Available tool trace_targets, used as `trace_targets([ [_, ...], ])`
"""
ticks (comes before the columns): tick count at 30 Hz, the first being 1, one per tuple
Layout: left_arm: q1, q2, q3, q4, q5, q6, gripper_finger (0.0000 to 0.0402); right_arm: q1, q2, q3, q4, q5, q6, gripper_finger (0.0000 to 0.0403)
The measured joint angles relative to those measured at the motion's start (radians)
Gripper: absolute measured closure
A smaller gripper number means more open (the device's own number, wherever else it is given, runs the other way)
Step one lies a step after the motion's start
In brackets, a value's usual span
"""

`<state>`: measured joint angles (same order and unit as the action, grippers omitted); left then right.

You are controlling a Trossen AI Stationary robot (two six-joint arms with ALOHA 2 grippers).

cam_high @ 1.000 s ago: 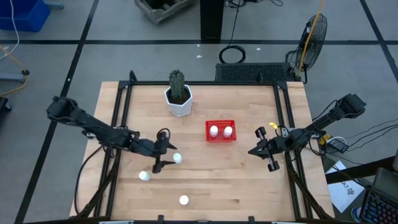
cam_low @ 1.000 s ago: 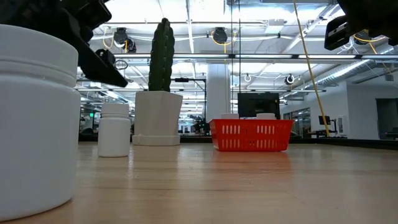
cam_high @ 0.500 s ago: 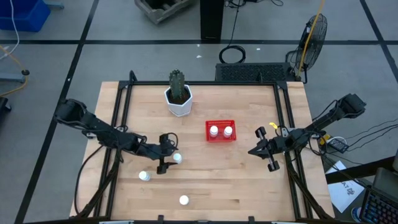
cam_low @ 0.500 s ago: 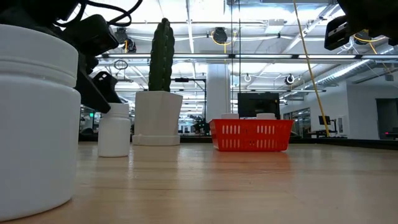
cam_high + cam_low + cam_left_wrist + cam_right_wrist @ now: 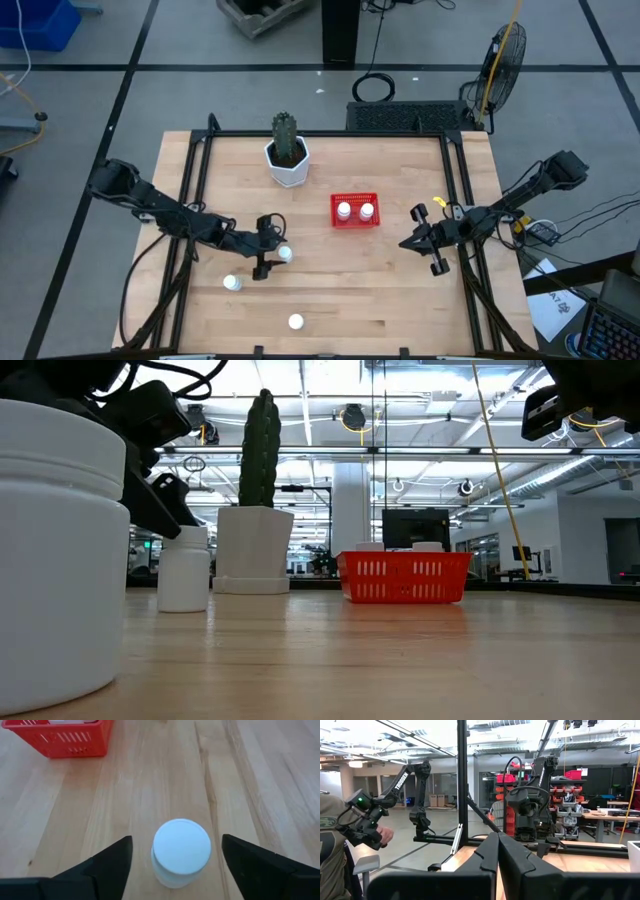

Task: Pick and place pill bottles into a basket
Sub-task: Put the white pill bottle into the red bin

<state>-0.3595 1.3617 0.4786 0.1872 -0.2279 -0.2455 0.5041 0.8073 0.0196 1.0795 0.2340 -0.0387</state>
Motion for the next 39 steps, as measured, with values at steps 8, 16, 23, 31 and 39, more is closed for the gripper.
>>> trace_targets([
  [8,0.014,0.000,0.000,0.000,0.018,0.000,0.0186,0.000,0.000,0.000,0.000,0.000,0.000,0.0399],
  [16,0.047,0.000,-0.002,0.038,0.018,0.035,0.0239,0.000,0.000,0.000,0.000,0.000,0.000,0.0399],
  [23,0.119,0.000,-0.002,0.193,0.018,0.148,0.0207,0.000,0.000,0.000,0.000,0.000,0.000,0.0398],
  [31,0.242,0.000,-0.002,0.352,0.093,0.187,0.0240,0.000,0.000,0.000,0.000,0.000,0.000,0.0399],
  [39,0.316,0.000,0.045,0.405,0.214,0.196,0.0224,0.000,0.000,0.000,0.000,0.000,0.000,0.0398],
])
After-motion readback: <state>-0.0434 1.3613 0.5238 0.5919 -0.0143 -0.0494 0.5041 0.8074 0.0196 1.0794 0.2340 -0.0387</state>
